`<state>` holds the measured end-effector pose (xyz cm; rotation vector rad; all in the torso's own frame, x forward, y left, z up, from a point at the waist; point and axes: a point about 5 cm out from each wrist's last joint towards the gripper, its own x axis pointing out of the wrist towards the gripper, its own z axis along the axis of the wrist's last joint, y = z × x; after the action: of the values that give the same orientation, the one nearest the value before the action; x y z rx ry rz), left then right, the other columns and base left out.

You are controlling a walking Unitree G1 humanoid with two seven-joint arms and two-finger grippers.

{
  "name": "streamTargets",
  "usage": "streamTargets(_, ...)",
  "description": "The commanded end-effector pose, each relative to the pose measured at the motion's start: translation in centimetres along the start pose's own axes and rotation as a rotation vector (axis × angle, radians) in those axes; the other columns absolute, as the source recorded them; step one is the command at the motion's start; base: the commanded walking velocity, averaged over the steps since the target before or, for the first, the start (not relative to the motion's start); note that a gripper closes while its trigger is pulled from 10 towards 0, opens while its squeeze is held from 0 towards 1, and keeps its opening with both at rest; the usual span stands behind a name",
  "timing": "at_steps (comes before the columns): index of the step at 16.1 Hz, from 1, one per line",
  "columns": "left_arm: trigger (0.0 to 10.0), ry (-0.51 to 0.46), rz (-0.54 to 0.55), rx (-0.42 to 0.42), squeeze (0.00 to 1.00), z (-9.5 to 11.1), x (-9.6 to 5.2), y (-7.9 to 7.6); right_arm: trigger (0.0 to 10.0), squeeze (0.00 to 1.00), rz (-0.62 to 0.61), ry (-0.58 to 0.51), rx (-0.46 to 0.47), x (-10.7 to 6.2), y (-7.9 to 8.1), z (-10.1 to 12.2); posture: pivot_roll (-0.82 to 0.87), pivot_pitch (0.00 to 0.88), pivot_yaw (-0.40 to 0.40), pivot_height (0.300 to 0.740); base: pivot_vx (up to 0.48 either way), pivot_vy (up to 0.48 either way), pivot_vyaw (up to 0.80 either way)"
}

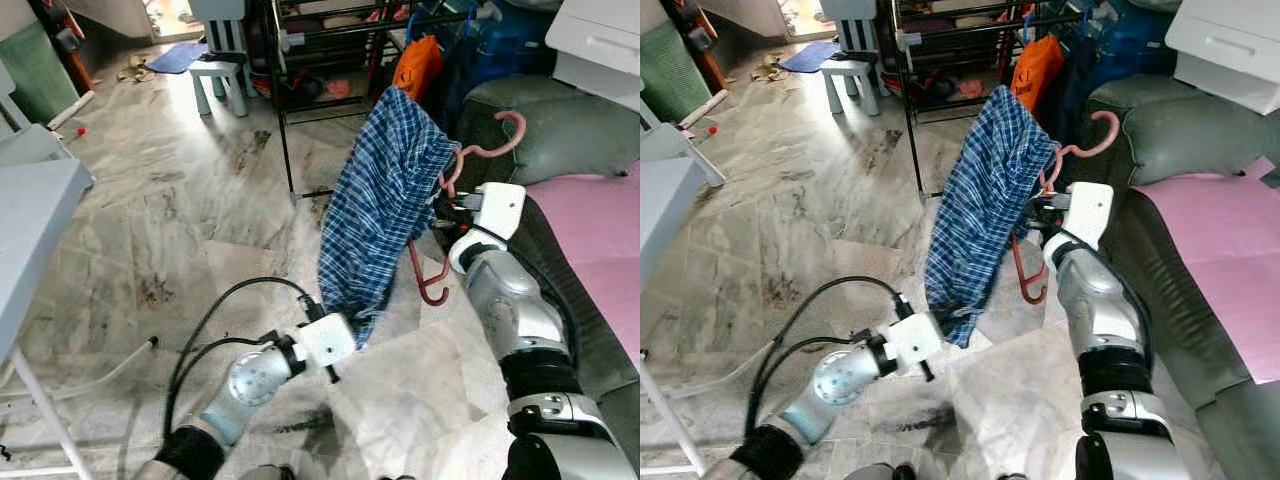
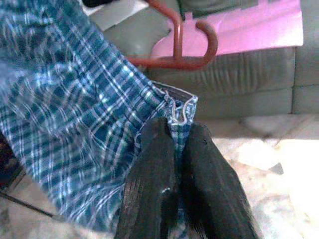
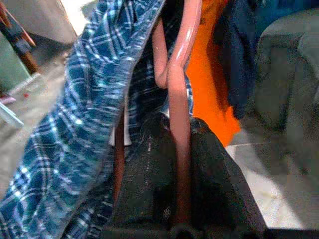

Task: Hang hanger

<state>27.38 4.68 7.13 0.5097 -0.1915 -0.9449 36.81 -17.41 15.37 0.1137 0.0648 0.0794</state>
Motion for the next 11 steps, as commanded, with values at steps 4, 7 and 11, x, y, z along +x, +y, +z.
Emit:
streamTargets(4,10.0,0.012,-0.015,-0.040,1.00,0.1,0.5,-0.6,10.0,0.00,0.013,-0.136,-0.065,0.9,1.3,2.0,-0.07,0.060,0.028,0.740,0.000,0.000,0.00)
streamTargets(7,10.0,0.042,-0.027,-0.163,1.00,-0.7,0.4,-1.2,10.0,0.00,0.057,-0.147,-0.077,0.4,1.7,1.3,-0.07,0.062,0.025,0.740,0.000,0.000,0.00)
streamTargets(11,10.0,0.050,-0.037,-0.218,1.00,-1.0,0.0,-1.3,10.0,0.00,0.048,-0.145,-0.087,0.0,1.4,0.3,-0.08,0.064,0.033,0.740,0.000,0.000,0.00)
